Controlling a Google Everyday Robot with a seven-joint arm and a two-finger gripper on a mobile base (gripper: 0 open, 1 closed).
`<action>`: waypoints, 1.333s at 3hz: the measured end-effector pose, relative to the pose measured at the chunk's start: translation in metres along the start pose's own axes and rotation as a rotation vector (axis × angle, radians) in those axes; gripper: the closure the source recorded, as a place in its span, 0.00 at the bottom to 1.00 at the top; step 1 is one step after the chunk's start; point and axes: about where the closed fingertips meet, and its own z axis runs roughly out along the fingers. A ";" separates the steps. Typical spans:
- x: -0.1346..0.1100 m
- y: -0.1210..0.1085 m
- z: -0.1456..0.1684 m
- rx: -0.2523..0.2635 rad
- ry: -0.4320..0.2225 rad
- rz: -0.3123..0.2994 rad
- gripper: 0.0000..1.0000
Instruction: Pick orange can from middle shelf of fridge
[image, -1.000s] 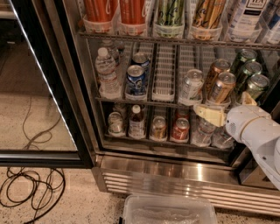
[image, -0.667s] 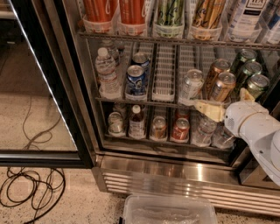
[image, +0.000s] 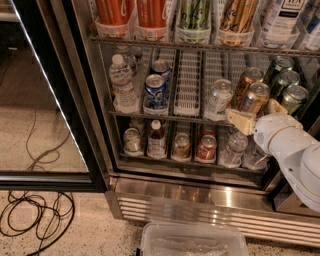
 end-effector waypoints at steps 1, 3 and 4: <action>0.001 -0.005 0.000 0.031 -0.002 -0.012 0.24; -0.002 -0.010 0.003 0.074 -0.024 -0.020 0.26; -0.004 -0.011 0.008 0.083 -0.035 -0.021 0.27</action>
Offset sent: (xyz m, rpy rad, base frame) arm 0.0010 -0.0159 0.0022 -0.0301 -0.0398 -0.0868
